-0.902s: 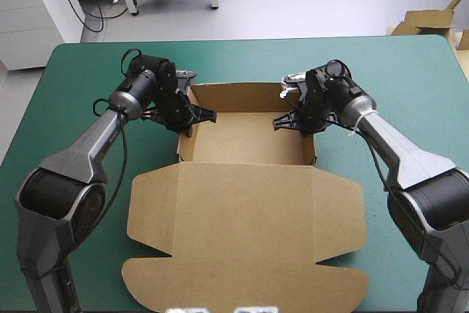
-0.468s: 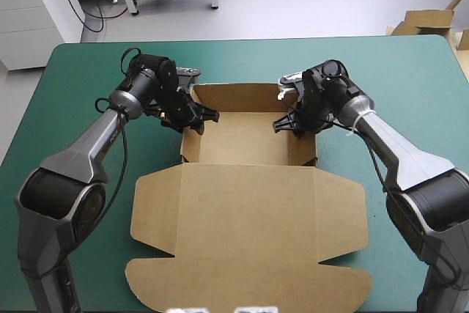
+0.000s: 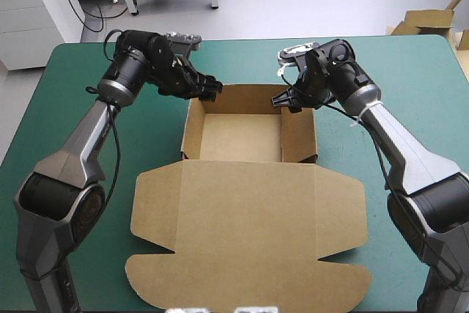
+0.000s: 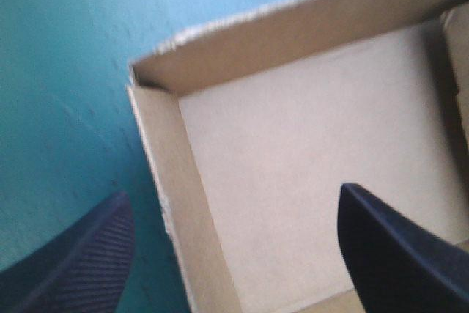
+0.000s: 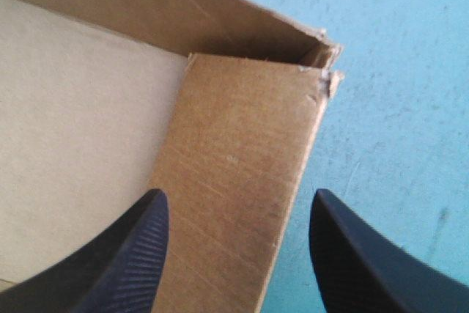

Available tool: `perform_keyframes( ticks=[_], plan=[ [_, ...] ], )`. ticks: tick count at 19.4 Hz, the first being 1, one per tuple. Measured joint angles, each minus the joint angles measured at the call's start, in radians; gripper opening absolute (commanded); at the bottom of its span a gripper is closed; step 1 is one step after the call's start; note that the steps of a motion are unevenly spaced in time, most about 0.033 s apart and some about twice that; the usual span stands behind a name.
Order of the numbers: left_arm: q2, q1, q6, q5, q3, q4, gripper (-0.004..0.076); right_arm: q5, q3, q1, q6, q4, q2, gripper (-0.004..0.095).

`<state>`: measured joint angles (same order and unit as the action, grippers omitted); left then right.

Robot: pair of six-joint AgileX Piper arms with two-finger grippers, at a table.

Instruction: Fold the box

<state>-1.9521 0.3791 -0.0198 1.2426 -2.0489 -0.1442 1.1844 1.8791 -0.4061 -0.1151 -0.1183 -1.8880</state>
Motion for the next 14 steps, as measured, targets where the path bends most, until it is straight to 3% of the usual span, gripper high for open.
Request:
perform_keyframes(
  ticks=[2,4,9,14],
  plan=[
    [0.025,0.0,0.02,0.003,-0.076,0.064,0.0294,0.004,0.024,0.001,-0.045,-0.002,0.025,0.053],
    [0.076,0.0,0.02,0.007,-0.105,0.15,-0.0006,0.006,0.028,0.02,-0.086,-0.004,0.04,0.053],
    [0.249,0.0,0.087,0.011,-0.111,0.224,-0.0008,0.011,-0.008,0.103,-0.111,0.13,0.041,0.0527],
    [0.414,0.0,0.119,0.011,-0.019,0.192,-0.0008,0.01,-0.11,0.104,-0.109,0.159,0.041,0.0504]
  ],
)
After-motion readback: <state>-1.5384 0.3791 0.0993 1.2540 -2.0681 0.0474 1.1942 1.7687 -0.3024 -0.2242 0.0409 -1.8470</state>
